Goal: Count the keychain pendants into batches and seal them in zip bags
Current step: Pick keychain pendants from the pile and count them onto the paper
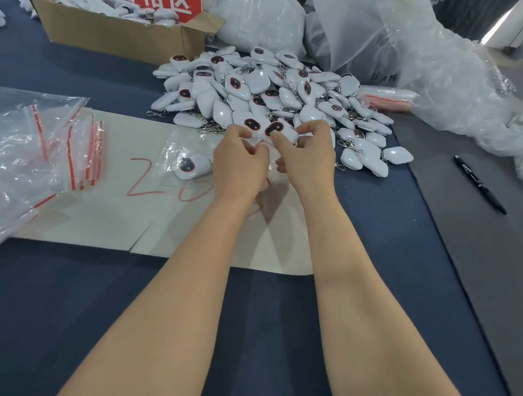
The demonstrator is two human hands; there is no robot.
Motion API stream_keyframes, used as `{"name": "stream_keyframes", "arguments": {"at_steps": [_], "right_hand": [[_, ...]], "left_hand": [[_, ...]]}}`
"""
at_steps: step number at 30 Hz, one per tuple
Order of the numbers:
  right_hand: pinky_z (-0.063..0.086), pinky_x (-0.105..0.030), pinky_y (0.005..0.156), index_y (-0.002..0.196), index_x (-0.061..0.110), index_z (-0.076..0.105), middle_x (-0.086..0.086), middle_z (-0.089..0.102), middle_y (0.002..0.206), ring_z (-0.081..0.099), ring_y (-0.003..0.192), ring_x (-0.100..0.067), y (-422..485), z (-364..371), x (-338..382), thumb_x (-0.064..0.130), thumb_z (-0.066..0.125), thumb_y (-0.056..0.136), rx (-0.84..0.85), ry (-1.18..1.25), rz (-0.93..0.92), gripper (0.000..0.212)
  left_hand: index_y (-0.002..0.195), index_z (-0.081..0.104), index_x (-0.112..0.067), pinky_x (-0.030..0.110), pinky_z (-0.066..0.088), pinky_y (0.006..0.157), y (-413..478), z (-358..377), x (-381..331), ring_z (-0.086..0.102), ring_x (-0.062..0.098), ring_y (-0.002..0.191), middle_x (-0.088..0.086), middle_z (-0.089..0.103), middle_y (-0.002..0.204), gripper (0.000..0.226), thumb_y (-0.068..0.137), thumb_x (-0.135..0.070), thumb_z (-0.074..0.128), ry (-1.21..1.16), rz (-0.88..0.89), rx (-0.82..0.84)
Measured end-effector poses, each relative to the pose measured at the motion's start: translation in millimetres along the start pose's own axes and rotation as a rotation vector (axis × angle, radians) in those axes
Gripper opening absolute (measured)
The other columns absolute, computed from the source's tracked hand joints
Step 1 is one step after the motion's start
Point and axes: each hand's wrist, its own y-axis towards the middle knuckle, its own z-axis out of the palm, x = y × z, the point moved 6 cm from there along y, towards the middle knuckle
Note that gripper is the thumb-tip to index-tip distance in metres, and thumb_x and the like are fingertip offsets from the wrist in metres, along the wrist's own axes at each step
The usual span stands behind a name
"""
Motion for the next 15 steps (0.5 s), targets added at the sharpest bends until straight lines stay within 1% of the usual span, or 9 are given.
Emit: {"name": "stream_keyframes", "arguments": {"at_steps": [3,4,6,7,9,10,12,14,15], "right_hand": [[0.054,-0.046,0.080,0.096,0.019,0.053,-0.005,0.060,0.077,0.064,0.076,-0.029,1.4,-1.7,6.0,0.023,0.068,0.084,0.016,-0.059,-0.042,0.020],[0.054,-0.044,0.081,0.096,0.020,0.057,-0.004,0.060,0.077,0.062,0.076,-0.026,3.2,-2.8,6.8,0.021,0.066,0.085,0.011,-0.066,-0.050,0.015],[0.052,-0.031,0.071,0.100,0.019,0.063,0.004,0.053,0.068,0.053,0.064,-0.015,6.2,-5.9,7.4,0.016,0.060,0.086,-0.004,-0.105,-0.071,0.015],[0.045,-0.021,0.063,0.101,0.018,0.064,0.007,0.050,0.065,0.048,0.059,-0.010,6.6,-6.9,7.6,0.015,0.060,0.086,-0.007,-0.126,-0.079,0.016],[0.037,-0.014,0.057,0.101,0.018,0.060,0.009,0.052,0.069,0.048,0.061,-0.005,4.5,-4.7,6.7,0.018,0.063,0.086,0.019,-0.153,-0.070,0.015],[0.037,-0.015,0.060,0.099,0.019,0.056,0.008,0.056,0.073,0.051,0.067,-0.006,2.8,-1.9,5.6,0.022,0.066,0.085,0.039,-0.166,-0.057,0.017],[0.041,-0.025,0.073,0.092,0.020,0.053,0.008,0.058,0.078,0.056,0.079,-0.013,-0.4,3.9,4.4,0.027,0.068,0.084,0.057,-0.243,-0.037,0.019],[0.044,-0.034,0.079,0.083,0.019,0.055,0.007,0.058,0.073,0.057,0.081,-0.019,-2.8,7.6,7.1,0.025,0.064,0.086,0.059,-0.327,-0.062,0.010],[0.044,-0.034,0.077,0.082,0.017,0.059,0.005,0.059,0.072,0.057,0.078,-0.020,-3.9,9.2,8.6,0.021,0.061,0.087,0.082,-0.322,-0.080,0.006]], "left_hand": [[0.100,0.051,-0.014,0.017,0.038,0.058,1.3,-3.7,1.4,0.054,0.013,0.065,-0.011,0.051,0.069,0.014,0.087,-0.016,0.056,-0.108,-0.071,-0.032],[0.097,0.049,-0.015,0.014,0.039,0.055,1.6,-4.8,1.8,0.054,0.012,0.064,-0.010,0.051,0.070,0.012,0.087,-0.016,0.055,-0.132,-0.092,-0.041],[0.096,0.048,-0.015,0.017,0.040,0.060,2.4,-5.3,2.9,0.054,0.014,0.068,-0.010,0.052,0.072,0.011,0.086,-0.015,0.054,-0.158,-0.124,-0.048],[0.097,0.049,-0.015,0.021,0.041,0.064,2.4,-4.7,2.8,0.054,0.015,0.071,-0.009,0.052,0.072,0.012,0.086,-0.016,0.054,-0.166,-0.131,-0.044],[0.096,0.049,-0.016,0.025,0.041,0.067,0.1,-3.6,0.1,0.053,0.012,0.069,-0.011,0.051,0.072,0.012,0.086,-0.018,0.055,-0.151,-0.108,-0.042],[0.096,0.050,-0.017,0.024,0.040,0.068,-1.8,-4.0,-3.2,0.052,0.009,0.068,-0.013,0.051,0.071,0.011,0.086,-0.018,0.056,-0.130,-0.071,-0.052],[0.095,0.052,-0.017,0.021,0.038,0.064,-6.0,-6.1,-11.6,0.051,0.007,0.066,-0.012,0.050,0.066,0.010,0.086,-0.017,0.057,-0.107,0.029,-0.080],[0.093,0.054,-0.016,0.022,0.036,0.062,-9.9,-8.6,-20.3,0.050,0.010,0.064,-0.010,0.050,0.064,0.010,0.084,-0.016,0.058,-0.089,0.124,-0.095],[0.093,0.054,-0.016,0.024,0.037,0.064,-11.2,-10.0,-23.8,0.050,0.013,0.066,-0.006,0.050,0.066,0.010,0.084,-0.016,0.058,-0.075,0.161,-0.103]]}}
